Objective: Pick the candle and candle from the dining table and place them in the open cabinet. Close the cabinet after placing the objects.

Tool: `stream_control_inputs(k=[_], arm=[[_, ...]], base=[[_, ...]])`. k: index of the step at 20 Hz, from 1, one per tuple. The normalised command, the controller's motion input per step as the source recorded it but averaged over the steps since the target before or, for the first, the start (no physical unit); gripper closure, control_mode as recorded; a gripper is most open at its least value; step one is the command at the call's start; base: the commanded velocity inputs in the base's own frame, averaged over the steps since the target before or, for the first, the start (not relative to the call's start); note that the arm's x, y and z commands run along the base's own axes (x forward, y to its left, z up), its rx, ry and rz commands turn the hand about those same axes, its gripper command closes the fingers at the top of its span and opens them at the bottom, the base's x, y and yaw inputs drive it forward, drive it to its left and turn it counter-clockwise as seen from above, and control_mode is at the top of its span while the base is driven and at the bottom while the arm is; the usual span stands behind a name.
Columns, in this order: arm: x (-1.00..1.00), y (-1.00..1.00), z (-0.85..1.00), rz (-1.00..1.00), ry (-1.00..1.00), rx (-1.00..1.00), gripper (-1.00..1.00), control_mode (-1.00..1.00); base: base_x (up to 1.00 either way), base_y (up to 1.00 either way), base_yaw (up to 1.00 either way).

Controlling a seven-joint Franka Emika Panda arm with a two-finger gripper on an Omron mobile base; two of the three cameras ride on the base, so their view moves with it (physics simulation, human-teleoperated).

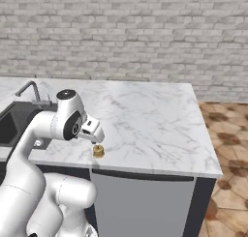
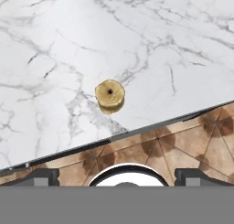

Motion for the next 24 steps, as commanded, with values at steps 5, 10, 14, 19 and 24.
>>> stream_control_inputs(k=[5,10,14,19,24], arm=[[0.06,0.03,-0.22,0.00,0.04,0.00,-1.00,-1.00],[0.06,0.05,-0.21,0.00,0.02,0.00,-1.00,-1.00],[0.01,0.01,-0.21,0.00,0.00,0.00,-1.00,-1.00],[0.00,0.00,-0.18,0.00,0.00,0.00,-1.00,-1.00],[0.00,0.00,-0.18,0.00,0.00,0.00,-1.00,-1.00]], base=[[0.00,0.00,0.00],[0.00,0.00,0.00],[0.00,0.00,0.00],[0.00,0.00,0.00],[0.00,0.00,0.00]])
